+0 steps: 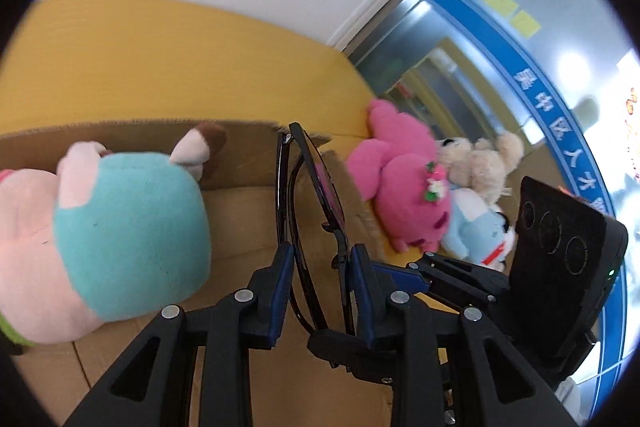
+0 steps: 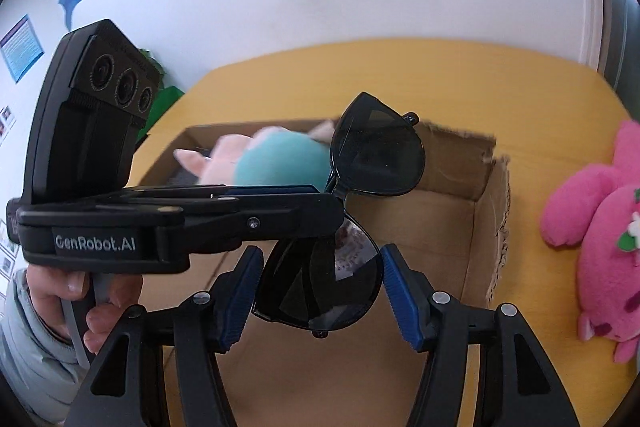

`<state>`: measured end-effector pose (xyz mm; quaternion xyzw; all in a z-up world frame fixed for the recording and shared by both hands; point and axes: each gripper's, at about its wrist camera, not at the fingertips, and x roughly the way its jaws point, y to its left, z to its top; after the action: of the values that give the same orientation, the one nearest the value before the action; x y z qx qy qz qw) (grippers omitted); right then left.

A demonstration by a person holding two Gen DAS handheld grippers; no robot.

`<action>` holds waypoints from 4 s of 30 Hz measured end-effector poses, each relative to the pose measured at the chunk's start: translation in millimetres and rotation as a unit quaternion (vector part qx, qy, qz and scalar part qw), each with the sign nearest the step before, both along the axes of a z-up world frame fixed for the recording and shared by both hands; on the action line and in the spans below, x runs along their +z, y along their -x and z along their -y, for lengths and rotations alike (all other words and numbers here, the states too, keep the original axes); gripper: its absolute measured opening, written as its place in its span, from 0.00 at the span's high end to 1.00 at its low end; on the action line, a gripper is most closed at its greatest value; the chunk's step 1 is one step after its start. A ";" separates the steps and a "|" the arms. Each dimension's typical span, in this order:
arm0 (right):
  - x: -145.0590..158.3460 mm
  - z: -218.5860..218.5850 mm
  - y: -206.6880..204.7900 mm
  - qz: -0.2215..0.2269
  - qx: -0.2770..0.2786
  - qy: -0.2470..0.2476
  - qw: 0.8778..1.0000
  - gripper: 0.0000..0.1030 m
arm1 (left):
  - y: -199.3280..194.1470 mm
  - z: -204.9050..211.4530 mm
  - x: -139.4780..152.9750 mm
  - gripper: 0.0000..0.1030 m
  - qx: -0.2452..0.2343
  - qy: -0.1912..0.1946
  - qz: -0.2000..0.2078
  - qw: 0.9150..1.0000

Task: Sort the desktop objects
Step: 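Carry the sunglasses over the cardboard box with both tools, then open both tools to drop the sunglasses into the box and withdraw, then move the left tool toward the white phone case on the table, then close the left tool on the white phone case rim and lift it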

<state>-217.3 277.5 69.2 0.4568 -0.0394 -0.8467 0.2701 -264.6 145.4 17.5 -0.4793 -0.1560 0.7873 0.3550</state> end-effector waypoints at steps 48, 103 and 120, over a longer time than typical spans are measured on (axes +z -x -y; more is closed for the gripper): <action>57.3 38.6 -342.3 -0.214 -0.137 -0.059 0.965 0.00 | -391.3 124.2 91.0 0.22 0.219 0.169 -0.300 0.913; -49.3 10.4 -357.0 -0.047 -0.106 -0.006 0.993 0.00 | -347.2 97.6 -17.4 0.22 0.068 0.114 -0.125 0.983; -81.5 41.7 -343.6 0.000 -0.080 -0.012 0.997 0.20 | -331.0 82.8 -66.7 0.91 0.063 0.155 -0.015 0.986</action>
<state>126.2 235.9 -12.3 0.4557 -0.0656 -0.8659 0.1958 66.4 62.6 -49.2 -0.5061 -0.0568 0.8296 0.2288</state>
